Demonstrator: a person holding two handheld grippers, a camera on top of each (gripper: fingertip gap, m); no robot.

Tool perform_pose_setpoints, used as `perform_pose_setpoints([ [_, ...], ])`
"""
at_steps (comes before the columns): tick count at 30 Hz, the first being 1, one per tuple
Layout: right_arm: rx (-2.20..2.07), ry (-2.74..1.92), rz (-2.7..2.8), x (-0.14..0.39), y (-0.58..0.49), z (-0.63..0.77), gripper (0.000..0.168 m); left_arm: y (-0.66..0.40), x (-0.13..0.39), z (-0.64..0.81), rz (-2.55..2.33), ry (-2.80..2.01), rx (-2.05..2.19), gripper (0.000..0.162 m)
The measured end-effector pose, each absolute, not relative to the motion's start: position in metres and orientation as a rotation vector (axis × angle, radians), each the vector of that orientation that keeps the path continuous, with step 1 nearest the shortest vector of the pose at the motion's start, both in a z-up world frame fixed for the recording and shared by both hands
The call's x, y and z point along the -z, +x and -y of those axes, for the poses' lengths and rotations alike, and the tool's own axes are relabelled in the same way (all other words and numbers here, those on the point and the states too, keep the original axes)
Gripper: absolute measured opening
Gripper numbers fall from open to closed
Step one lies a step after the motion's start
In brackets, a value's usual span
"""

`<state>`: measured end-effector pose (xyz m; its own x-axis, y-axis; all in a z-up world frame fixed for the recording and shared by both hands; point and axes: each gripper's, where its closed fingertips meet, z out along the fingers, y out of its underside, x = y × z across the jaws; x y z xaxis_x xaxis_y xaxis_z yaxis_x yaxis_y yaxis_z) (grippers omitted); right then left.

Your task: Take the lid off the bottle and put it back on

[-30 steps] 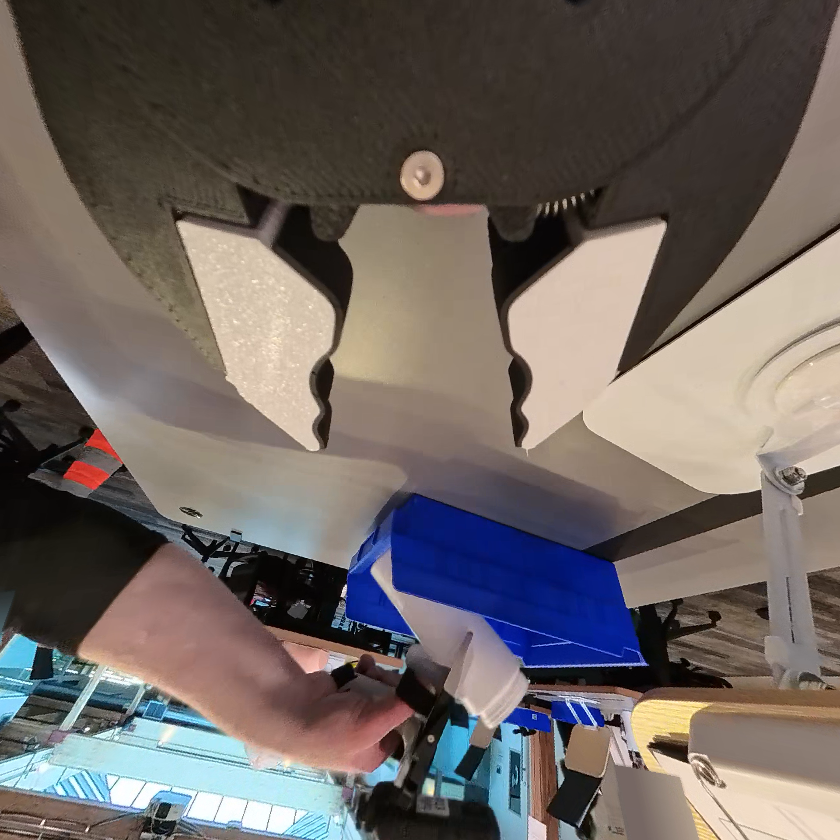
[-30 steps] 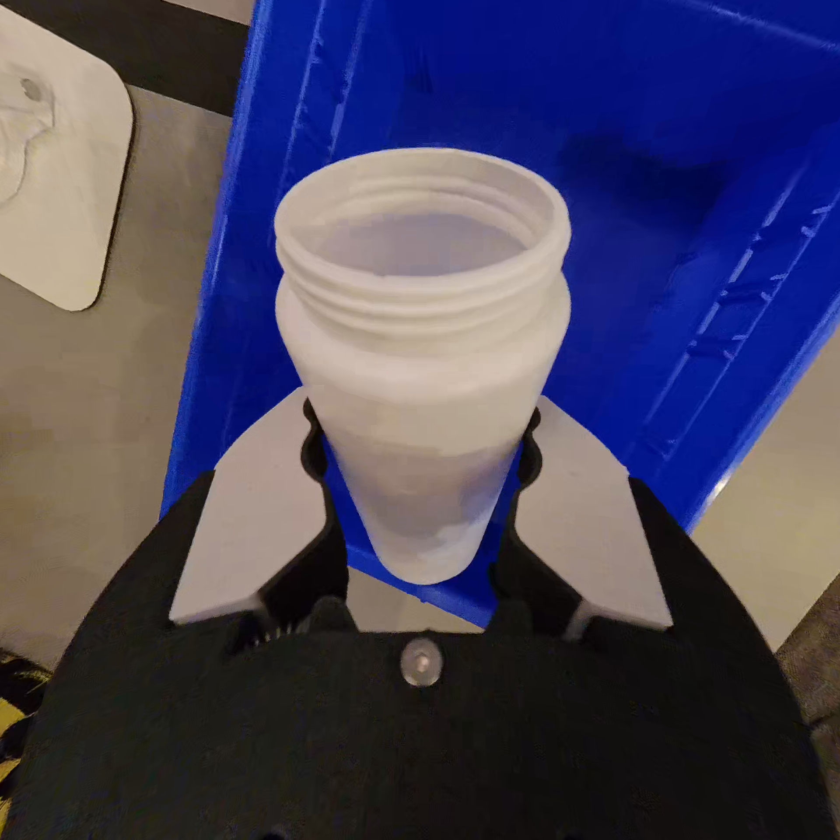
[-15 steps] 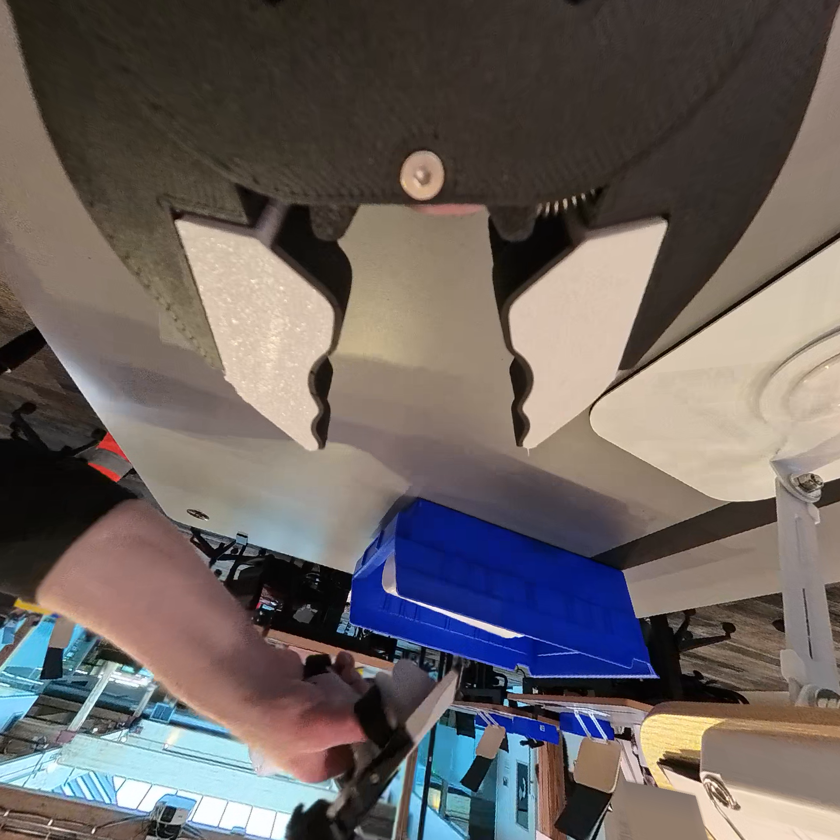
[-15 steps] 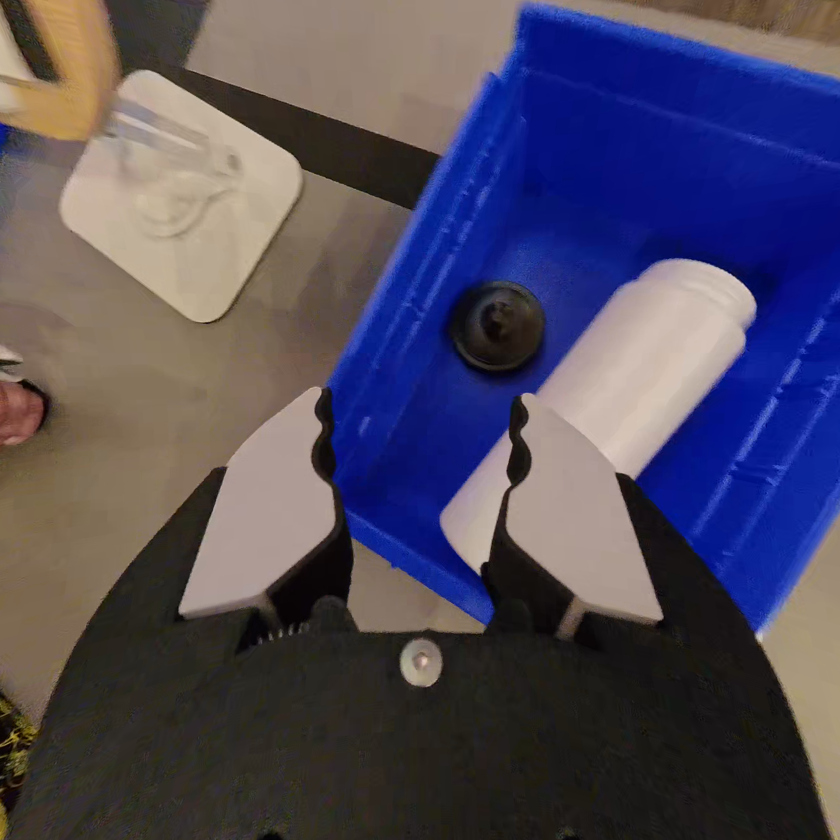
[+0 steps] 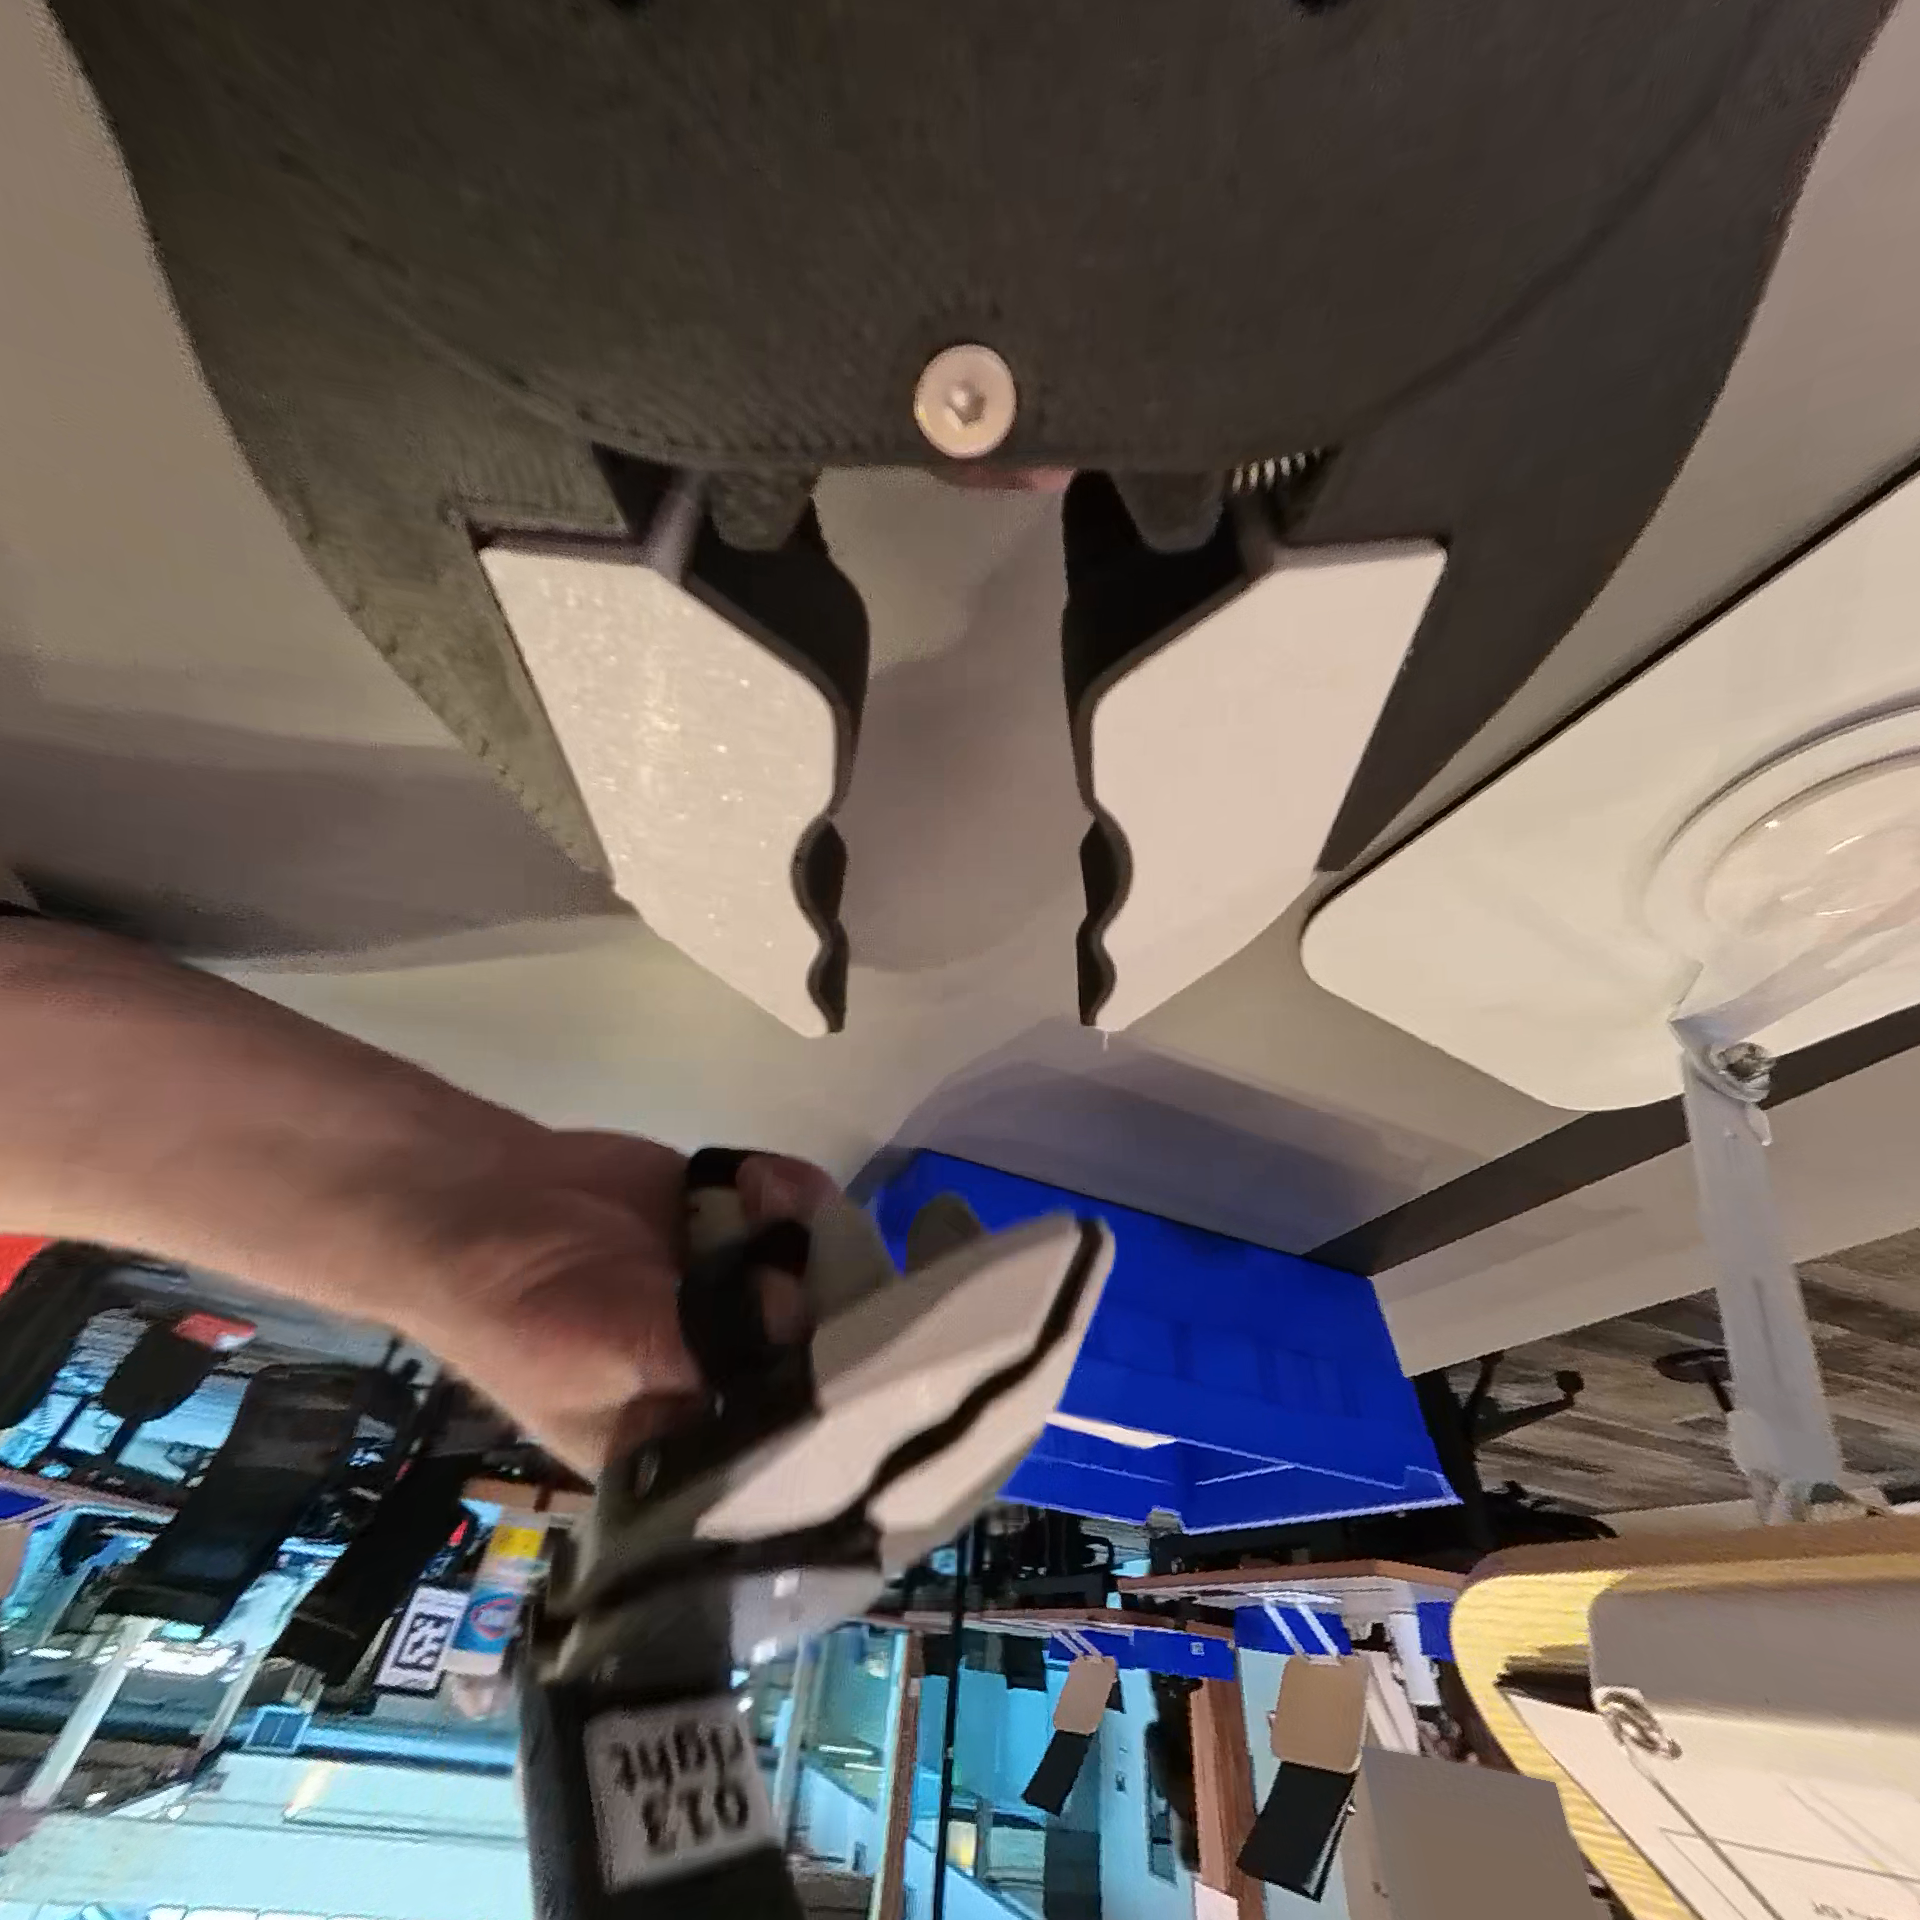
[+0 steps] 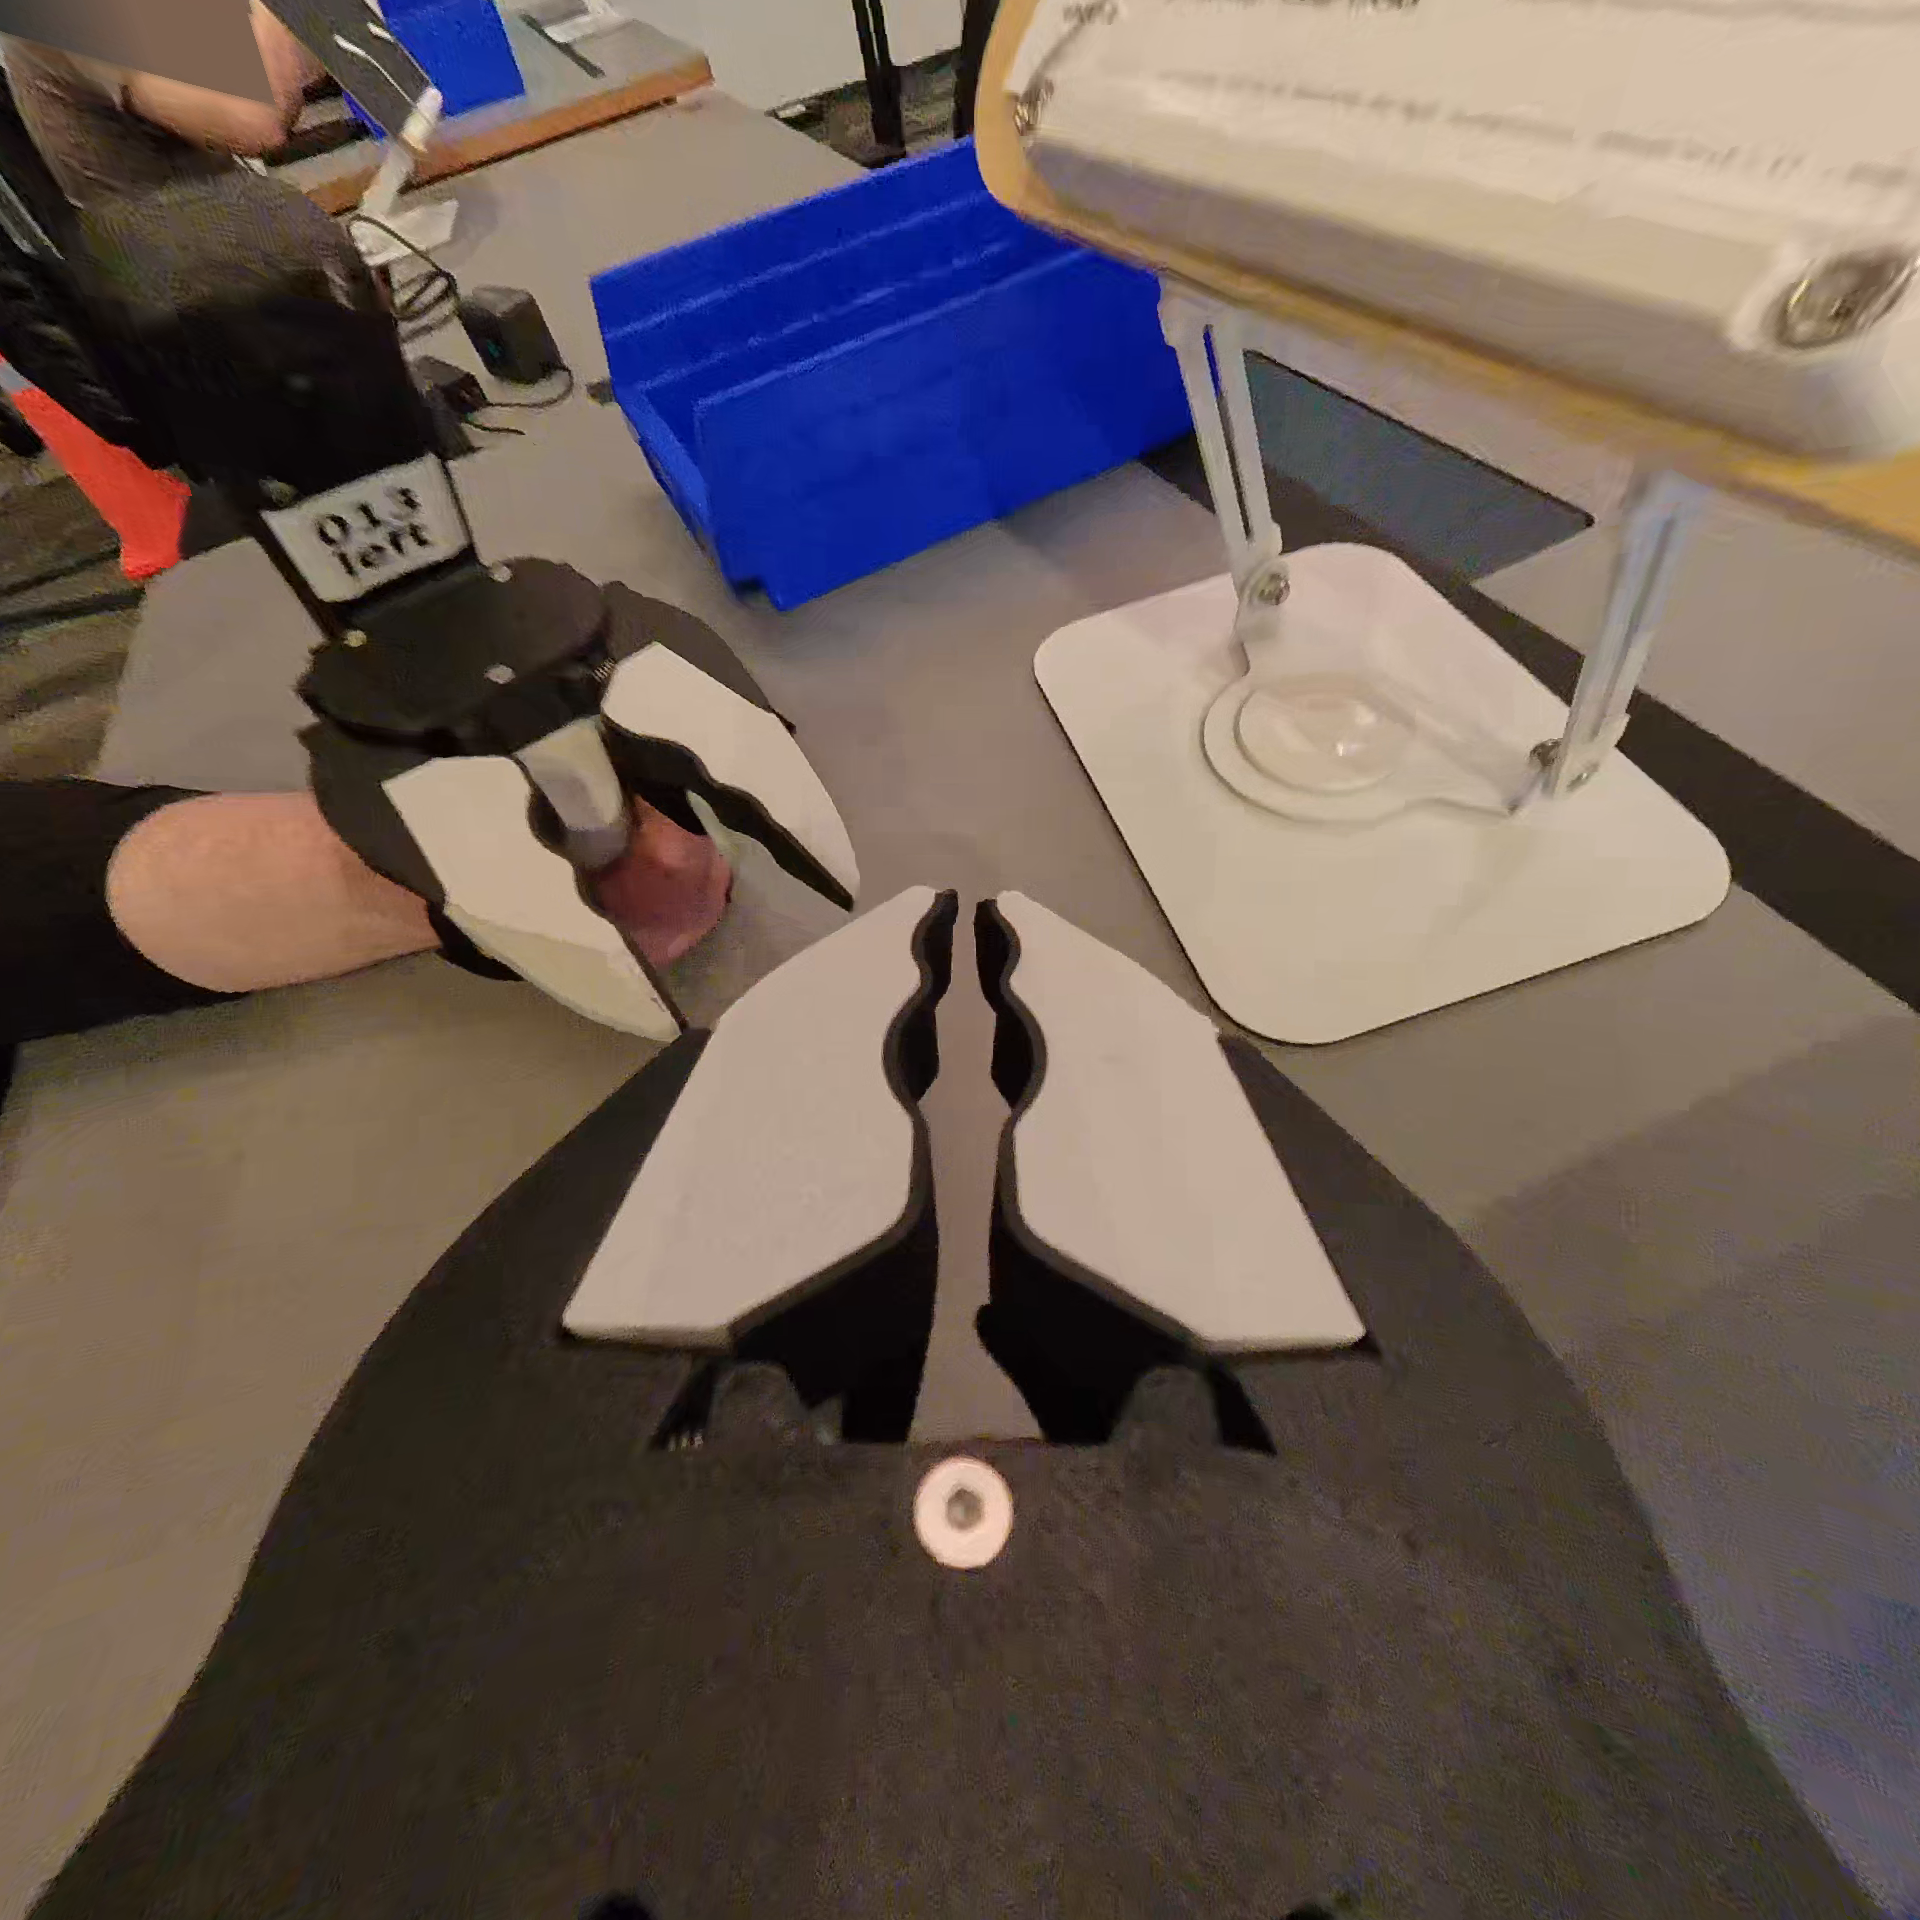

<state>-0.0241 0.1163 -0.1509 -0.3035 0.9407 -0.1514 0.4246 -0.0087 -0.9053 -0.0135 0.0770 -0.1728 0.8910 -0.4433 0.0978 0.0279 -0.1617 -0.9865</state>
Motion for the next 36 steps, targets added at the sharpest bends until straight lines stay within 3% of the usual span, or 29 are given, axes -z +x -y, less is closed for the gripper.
perform_pose_setpoints([
  [1,-1.259,-1.429,1.742,0.163,-0.028,-0.119,0.007,-0.017,0.173,-0.078,-0.310,-1.697,0.408,0.040],
  [2,-1.226,-1.439,1.724,0.175,-0.031,-0.123,0.024,-0.021,0.174,-0.078,-0.294,-1.701,0.388,0.038],
  [5,-1.141,-1.461,1.721,0.208,-0.034,-0.131,0.045,-0.030,0.175,-0.080,-0.259,-1.714,0.348,0.036],
  [7,-1.033,-1.532,1.730,0.224,-0.036,-0.143,0.089,-0.032,0.176,-0.082,-0.251,-1.722,0.342,0.037],
  [12,-0.864,-1.608,1.737,0.243,-0.039,-0.157,0.117,-0.034,0.177,-0.083,-0.238,-1.733,0.338,0.044],
  [19,-0.644,-1.575,1.812,0.261,-0.038,-0.160,0.118,-0.036,0.179,-0.084,-0.222,-1.744,0.332,0.051],
  [36,-0.637,-1.577,1.846,0.265,-0.038,-0.158,0.115,-0.034,0.182,-0.086,-0.233,-1.769,0.321,0.058],
])
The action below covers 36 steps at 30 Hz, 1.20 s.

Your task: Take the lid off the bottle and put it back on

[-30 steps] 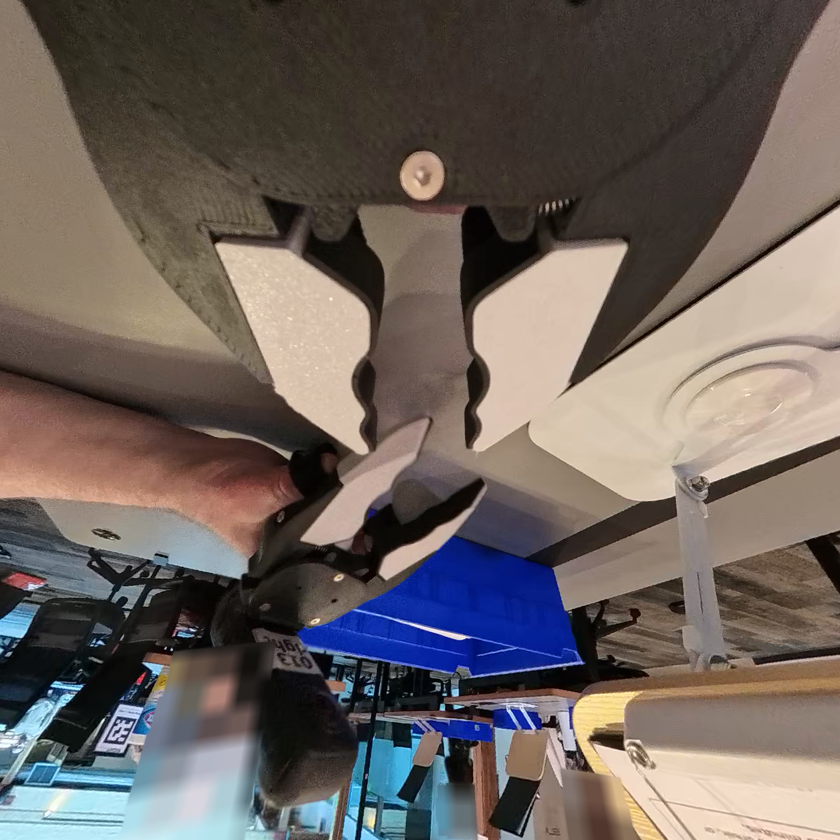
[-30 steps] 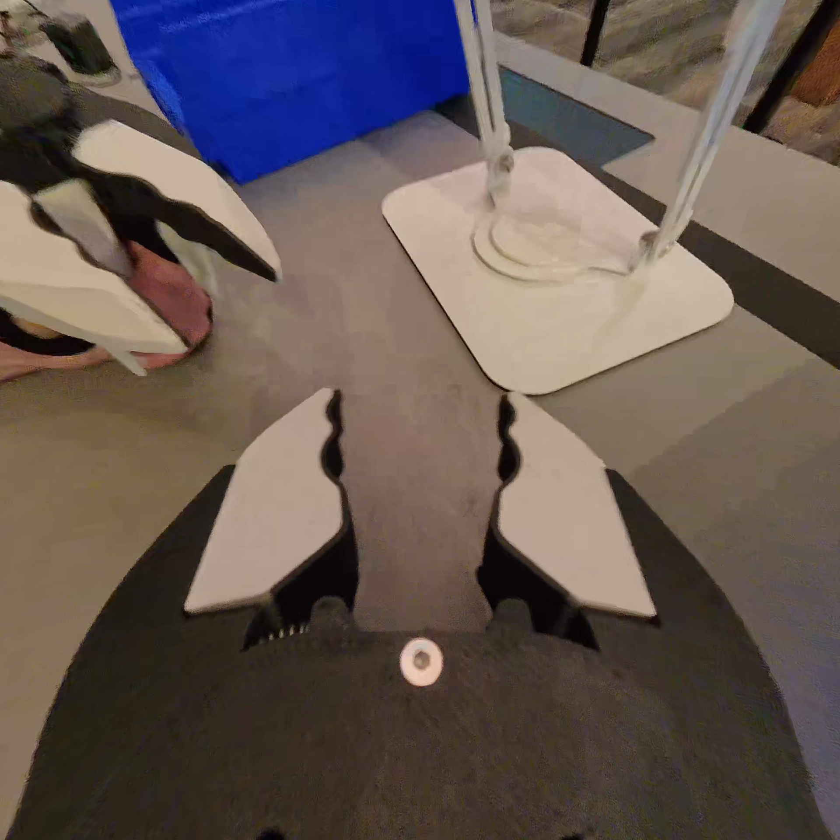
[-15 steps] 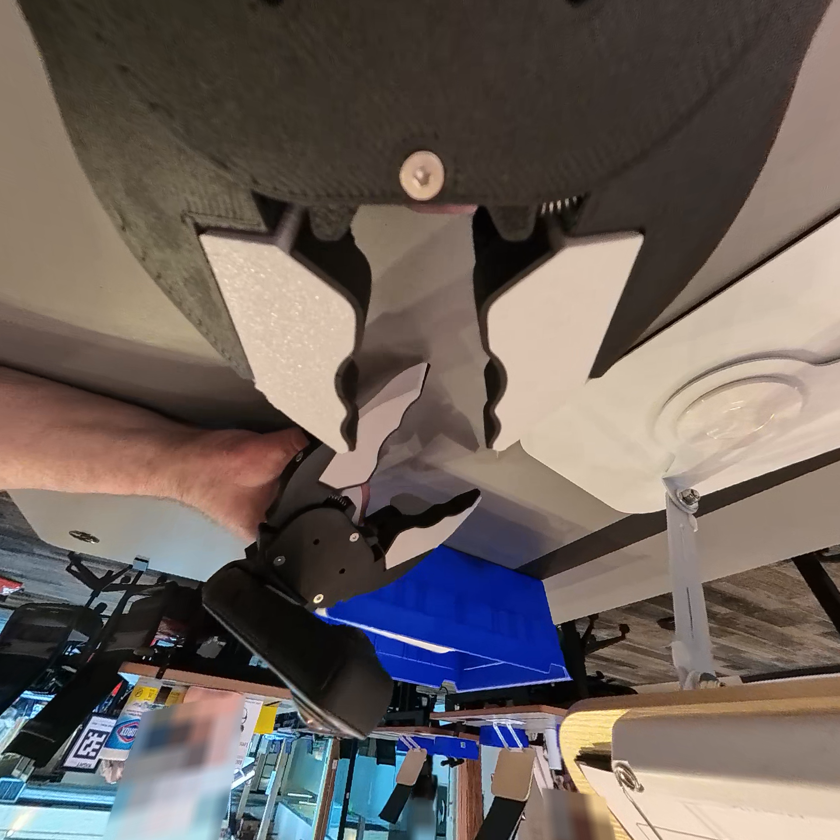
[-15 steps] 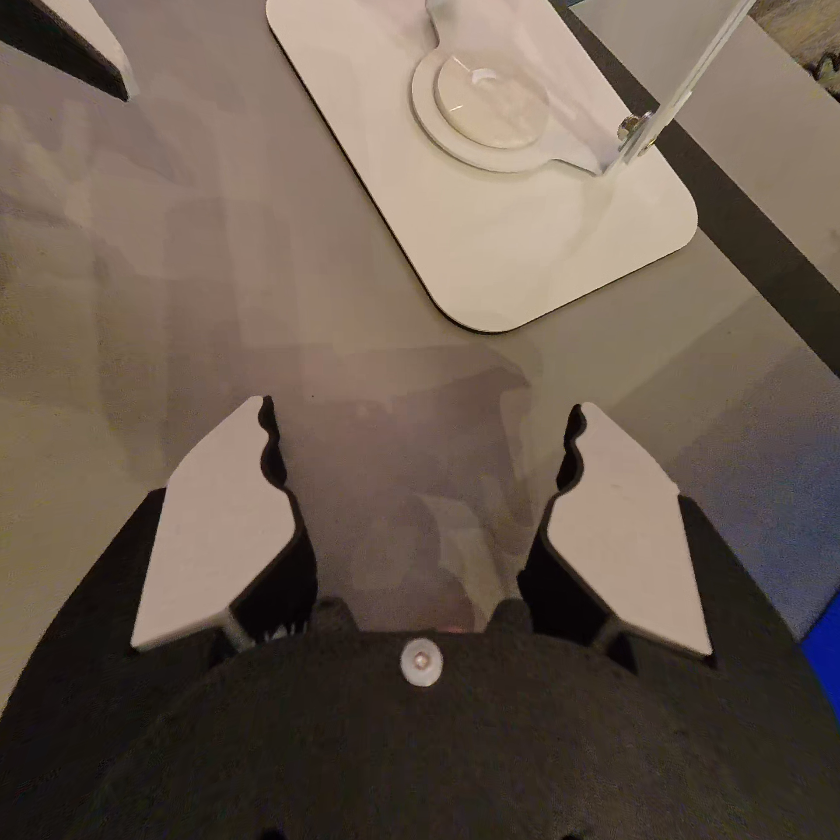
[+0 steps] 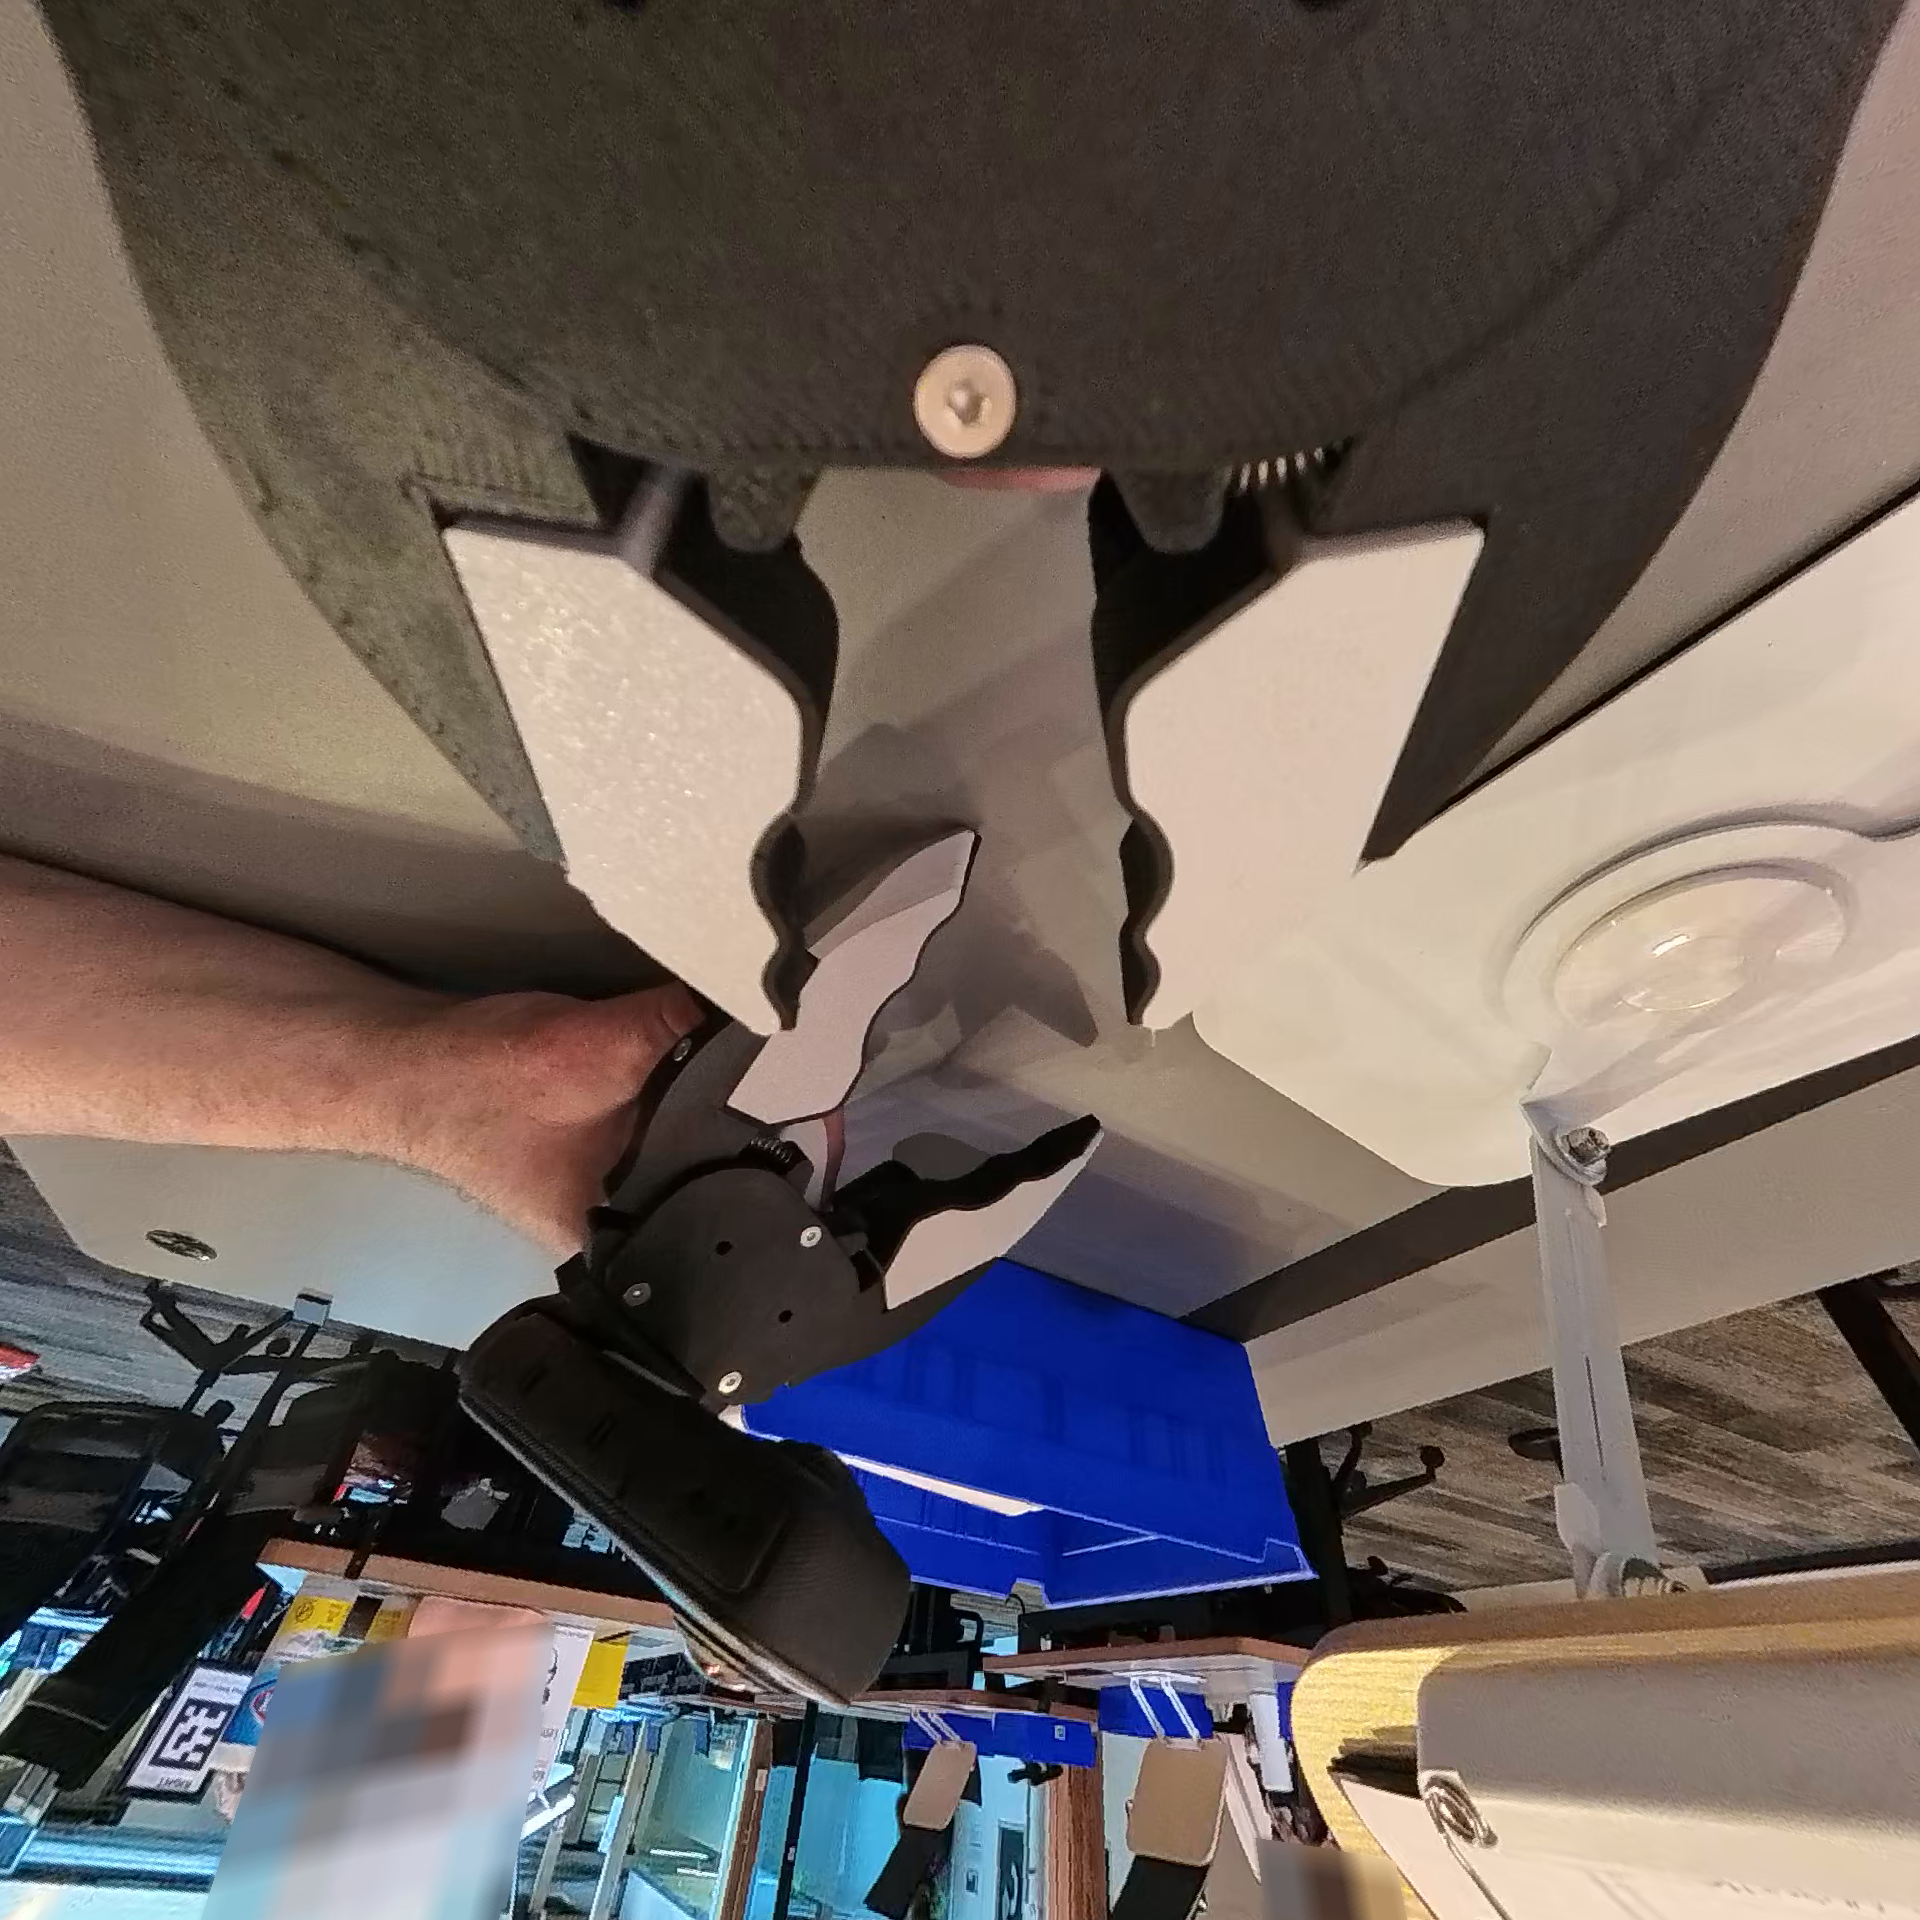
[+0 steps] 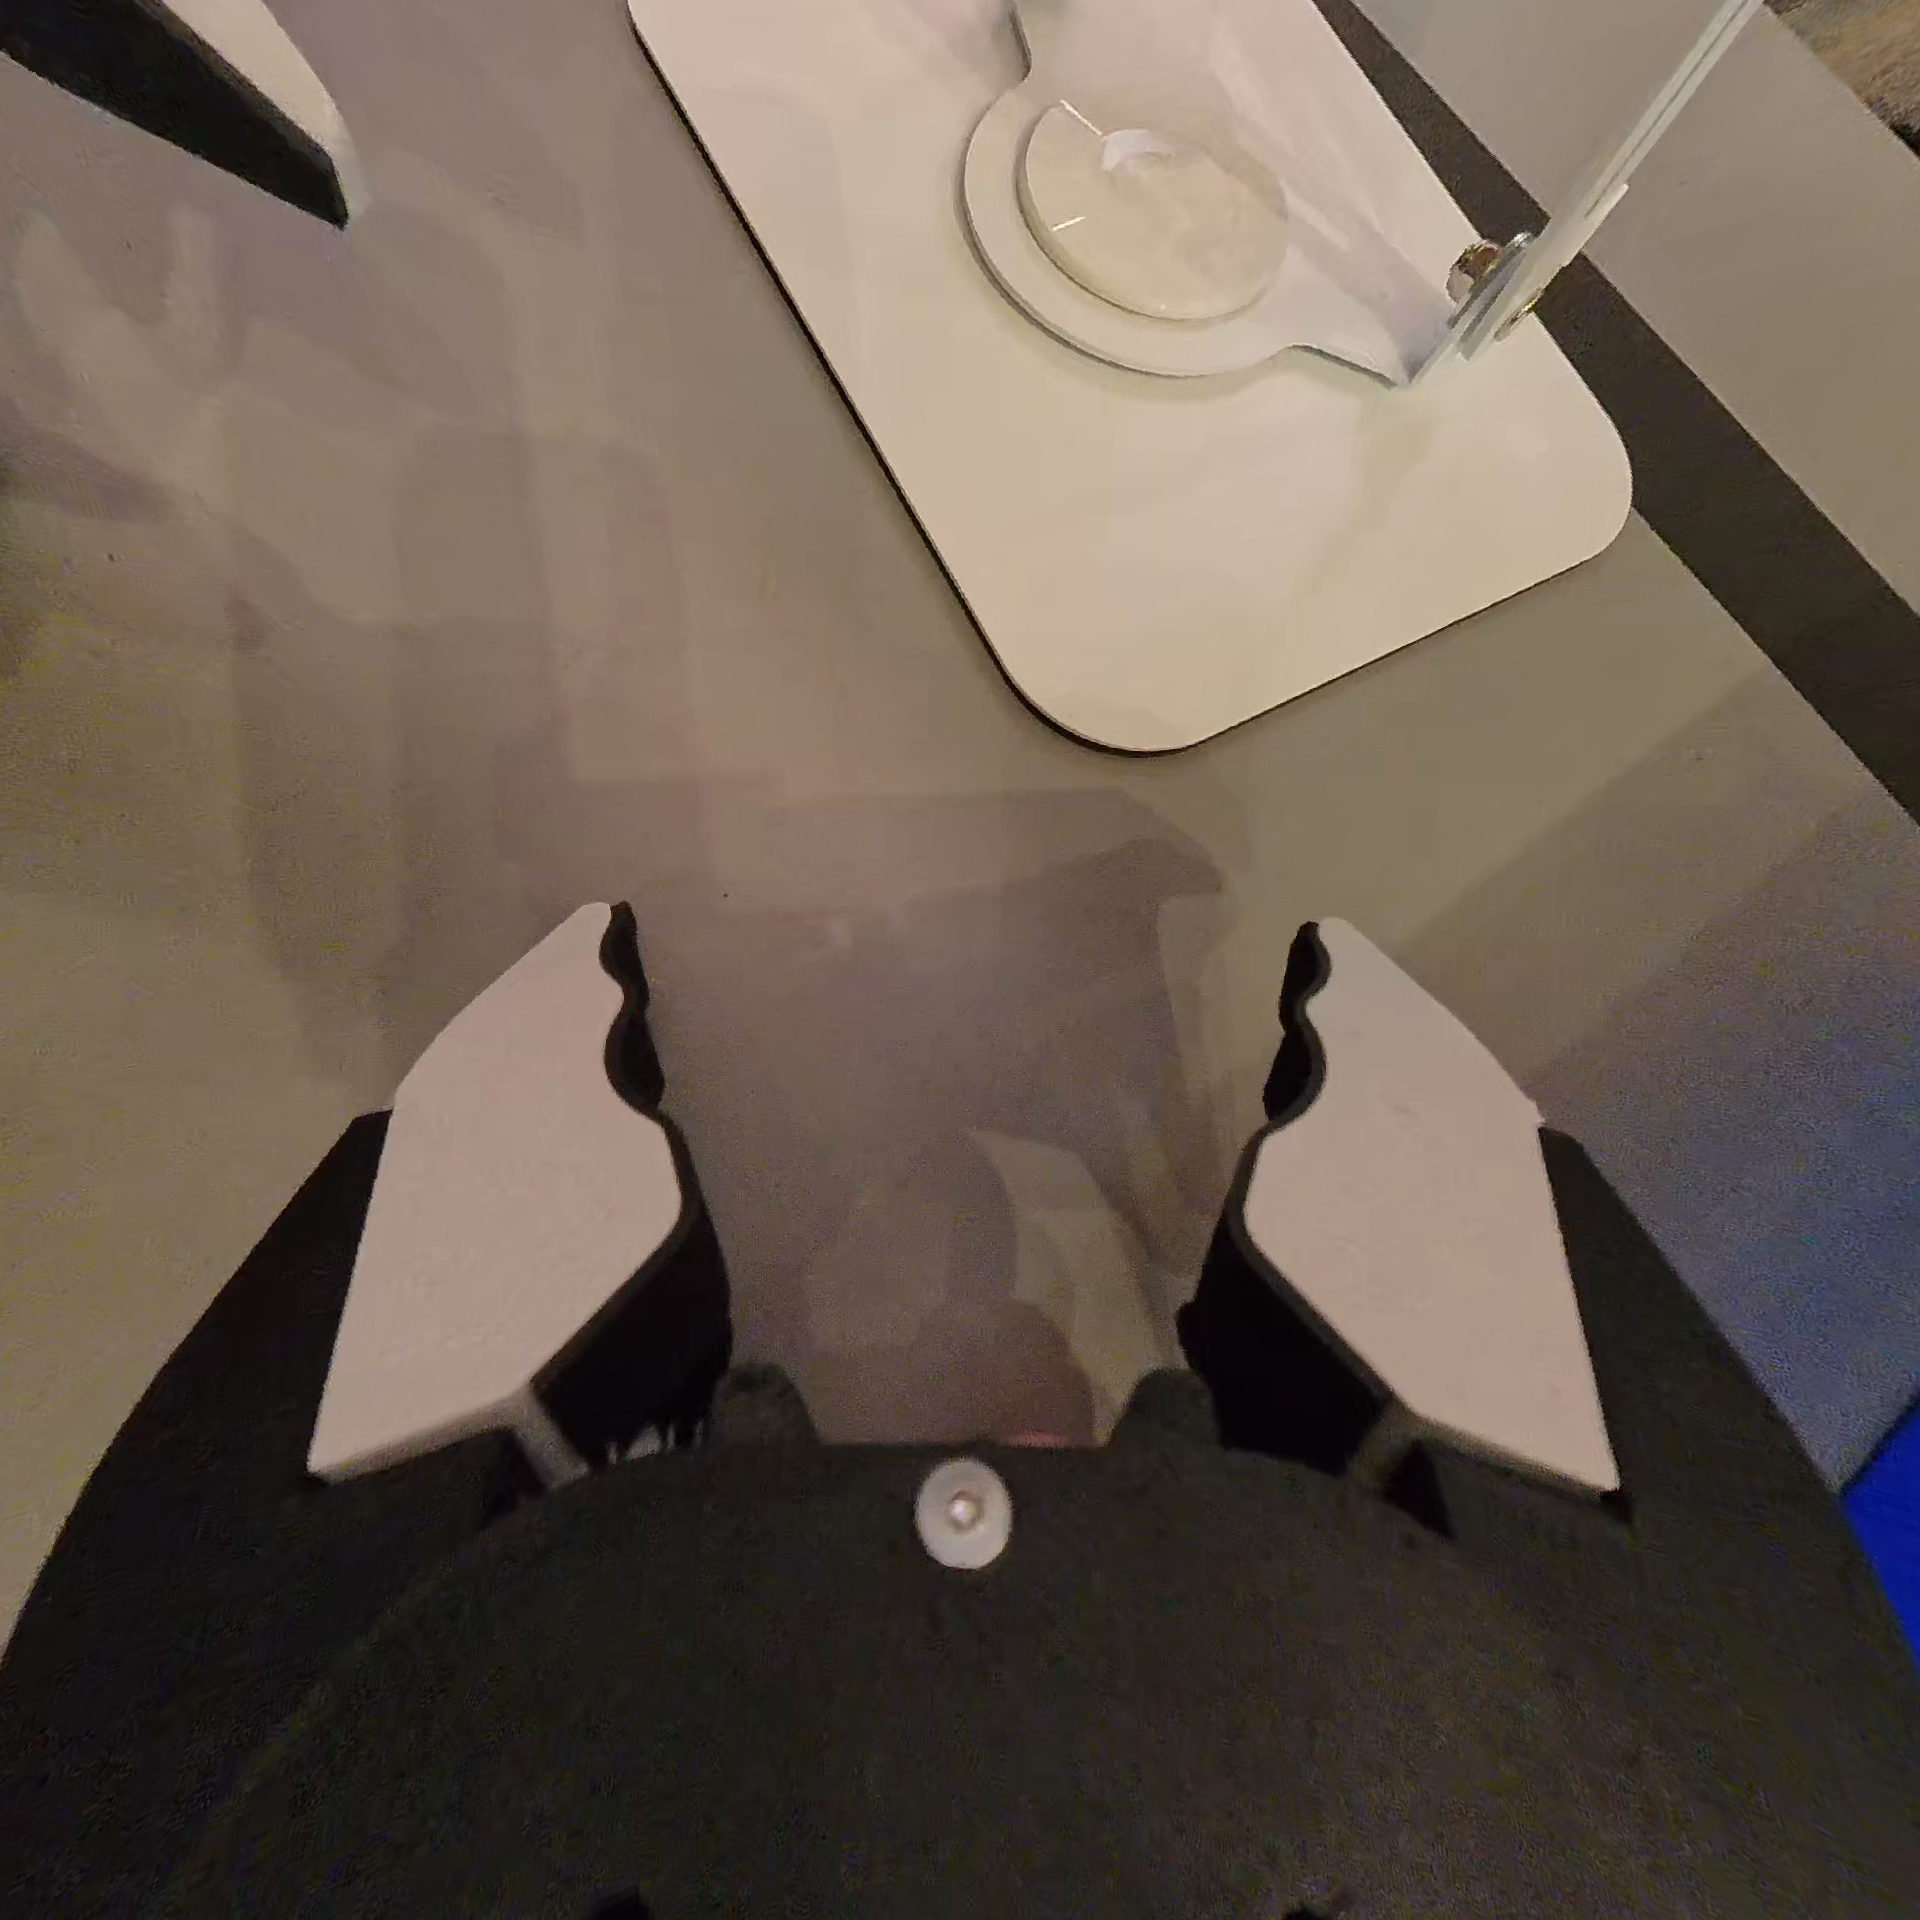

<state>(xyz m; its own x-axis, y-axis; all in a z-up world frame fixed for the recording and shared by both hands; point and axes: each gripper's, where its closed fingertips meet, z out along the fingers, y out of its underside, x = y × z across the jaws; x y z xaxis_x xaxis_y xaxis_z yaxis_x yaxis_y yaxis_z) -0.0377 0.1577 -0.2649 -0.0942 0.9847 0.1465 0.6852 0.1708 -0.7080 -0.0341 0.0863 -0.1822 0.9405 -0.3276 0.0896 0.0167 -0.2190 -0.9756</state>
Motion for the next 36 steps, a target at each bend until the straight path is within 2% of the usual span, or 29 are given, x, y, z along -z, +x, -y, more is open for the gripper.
perform_pose_setpoints([
  [36,-0.674,-1.605,1.873,0.2675,-0.0369,-0.1552,0.110,-0.0347,0.1901,-0.0904,-0.231,-1.827,0.261,0.069],
])
